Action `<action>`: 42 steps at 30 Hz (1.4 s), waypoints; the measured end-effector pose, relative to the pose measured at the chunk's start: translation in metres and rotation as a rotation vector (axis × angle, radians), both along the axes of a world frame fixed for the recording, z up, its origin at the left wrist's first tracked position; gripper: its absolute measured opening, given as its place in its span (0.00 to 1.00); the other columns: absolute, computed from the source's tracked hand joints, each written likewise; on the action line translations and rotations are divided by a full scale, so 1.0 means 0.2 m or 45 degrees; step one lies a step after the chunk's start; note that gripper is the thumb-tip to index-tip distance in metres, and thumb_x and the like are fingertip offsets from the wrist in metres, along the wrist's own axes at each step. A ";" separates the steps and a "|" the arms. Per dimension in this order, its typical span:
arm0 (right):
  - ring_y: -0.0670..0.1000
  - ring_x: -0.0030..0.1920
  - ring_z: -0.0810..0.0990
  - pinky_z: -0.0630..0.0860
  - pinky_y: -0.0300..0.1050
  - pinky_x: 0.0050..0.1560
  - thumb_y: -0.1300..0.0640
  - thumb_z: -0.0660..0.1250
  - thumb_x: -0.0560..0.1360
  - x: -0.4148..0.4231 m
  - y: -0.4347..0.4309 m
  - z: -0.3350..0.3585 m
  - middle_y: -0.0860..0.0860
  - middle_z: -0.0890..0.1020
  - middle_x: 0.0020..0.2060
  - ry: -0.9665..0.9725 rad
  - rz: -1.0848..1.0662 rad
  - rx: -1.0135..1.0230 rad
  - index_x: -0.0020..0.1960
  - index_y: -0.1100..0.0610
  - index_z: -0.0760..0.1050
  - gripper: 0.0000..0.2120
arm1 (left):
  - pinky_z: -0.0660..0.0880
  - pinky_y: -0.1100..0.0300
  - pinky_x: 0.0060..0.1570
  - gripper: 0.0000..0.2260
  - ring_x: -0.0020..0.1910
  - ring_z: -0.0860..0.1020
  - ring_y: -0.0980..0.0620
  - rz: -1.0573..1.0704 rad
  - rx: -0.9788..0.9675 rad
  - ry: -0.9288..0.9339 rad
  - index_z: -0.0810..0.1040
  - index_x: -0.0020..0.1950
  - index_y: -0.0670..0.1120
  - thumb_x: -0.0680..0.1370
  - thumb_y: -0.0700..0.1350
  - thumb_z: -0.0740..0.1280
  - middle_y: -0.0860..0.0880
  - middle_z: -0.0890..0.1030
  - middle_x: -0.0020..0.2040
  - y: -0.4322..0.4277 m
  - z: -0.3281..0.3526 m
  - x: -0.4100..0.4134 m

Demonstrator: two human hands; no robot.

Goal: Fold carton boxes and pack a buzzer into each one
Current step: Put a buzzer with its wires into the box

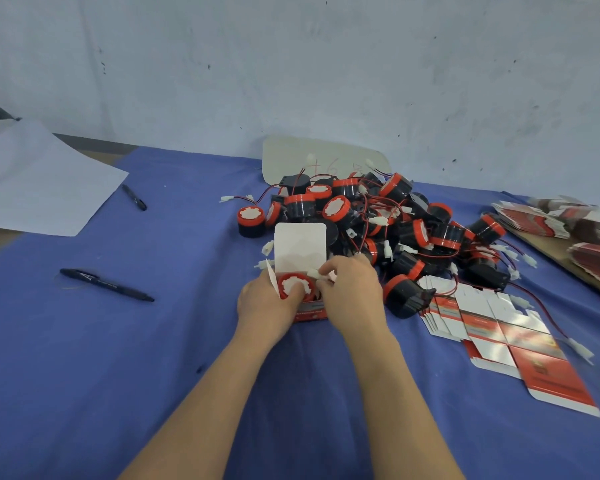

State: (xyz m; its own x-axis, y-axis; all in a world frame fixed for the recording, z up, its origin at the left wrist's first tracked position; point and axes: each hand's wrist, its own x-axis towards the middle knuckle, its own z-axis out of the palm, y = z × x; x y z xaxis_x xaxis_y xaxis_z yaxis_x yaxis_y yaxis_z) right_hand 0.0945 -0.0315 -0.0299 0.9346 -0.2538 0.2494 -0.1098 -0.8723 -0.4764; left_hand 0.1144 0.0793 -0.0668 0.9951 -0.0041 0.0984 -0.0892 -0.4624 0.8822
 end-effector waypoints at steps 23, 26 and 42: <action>0.58 0.53 0.73 0.64 0.47 0.44 0.61 0.56 0.78 0.00 0.01 -0.02 0.57 0.79 0.51 0.167 0.120 -0.372 0.59 0.58 0.71 0.11 | 0.75 0.46 0.58 0.19 0.58 0.76 0.45 0.028 -0.008 -0.016 0.70 0.67 0.48 0.77 0.49 0.65 0.45 0.79 0.60 -0.01 0.00 -0.01; 0.58 0.56 0.69 0.62 0.47 0.46 0.61 0.56 0.78 -0.01 0.02 -0.03 0.57 0.78 0.52 0.204 0.109 -0.385 0.60 0.56 0.72 0.13 | 0.75 0.46 0.58 0.19 0.58 0.76 0.44 0.033 -0.010 -0.018 0.71 0.67 0.48 0.77 0.49 0.65 0.45 0.79 0.59 -0.01 0.00 0.00; 0.55 0.58 0.71 0.56 0.46 0.48 0.57 0.57 0.79 0.02 0.08 -0.05 0.51 0.78 0.56 -0.020 0.023 -0.383 0.62 0.52 0.73 0.13 | 0.76 0.47 0.58 0.17 0.57 0.77 0.46 0.044 0.009 0.008 0.72 0.66 0.49 0.78 0.51 0.65 0.46 0.80 0.58 -0.01 -0.02 0.03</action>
